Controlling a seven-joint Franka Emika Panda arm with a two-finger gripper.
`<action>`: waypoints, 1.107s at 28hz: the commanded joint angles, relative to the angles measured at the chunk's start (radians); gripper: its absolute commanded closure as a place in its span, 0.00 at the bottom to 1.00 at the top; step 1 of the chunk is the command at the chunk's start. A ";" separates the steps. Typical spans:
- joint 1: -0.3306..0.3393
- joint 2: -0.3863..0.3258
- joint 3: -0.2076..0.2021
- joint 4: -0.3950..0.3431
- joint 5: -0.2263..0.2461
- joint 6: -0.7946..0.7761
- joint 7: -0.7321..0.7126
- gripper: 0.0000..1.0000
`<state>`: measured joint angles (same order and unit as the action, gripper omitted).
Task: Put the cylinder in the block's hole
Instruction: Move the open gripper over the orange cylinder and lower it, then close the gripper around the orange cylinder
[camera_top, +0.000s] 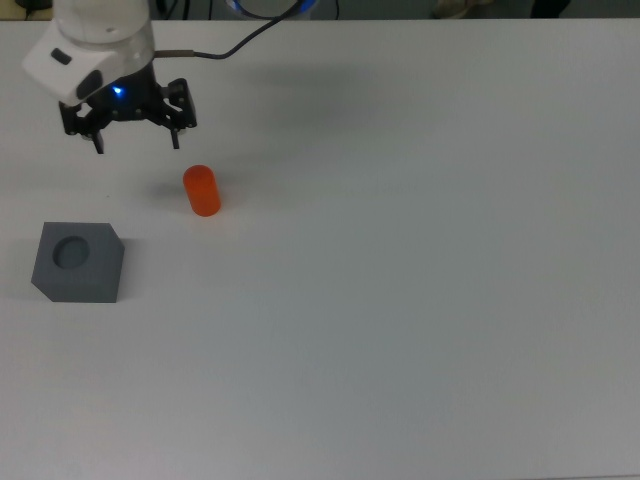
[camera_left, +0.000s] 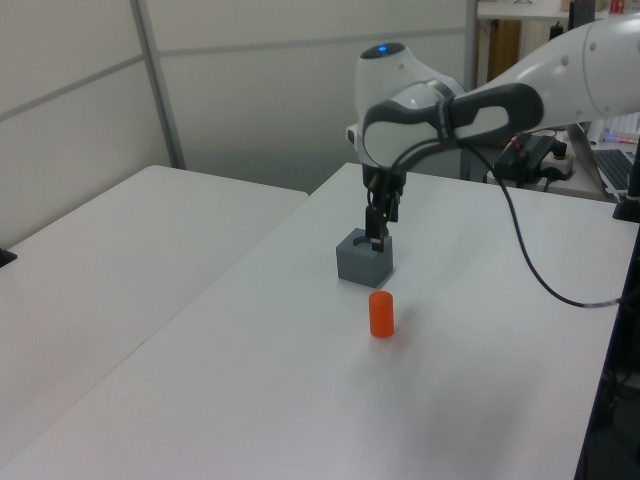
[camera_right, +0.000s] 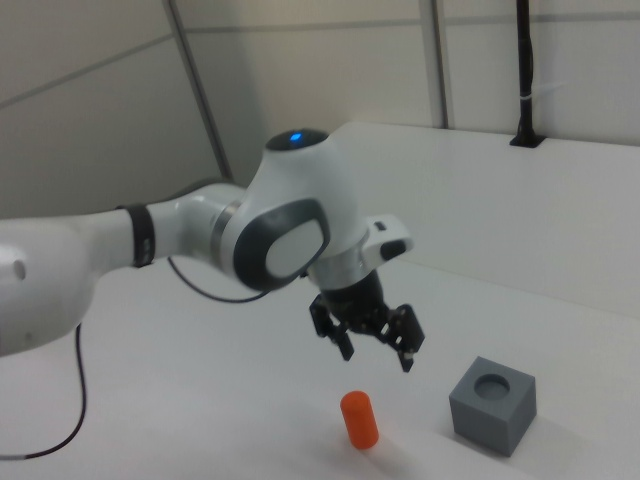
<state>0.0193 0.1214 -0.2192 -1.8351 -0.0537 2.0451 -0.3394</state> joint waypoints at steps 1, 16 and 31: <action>0.010 -0.134 0.018 -0.188 -0.011 0.098 -0.006 0.00; 0.018 -0.006 0.070 -0.208 -0.011 0.202 -0.006 0.00; 0.019 0.049 0.073 -0.199 -0.032 0.224 -0.003 0.52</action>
<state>0.0308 0.1665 -0.1430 -2.0377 -0.0626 2.2517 -0.3419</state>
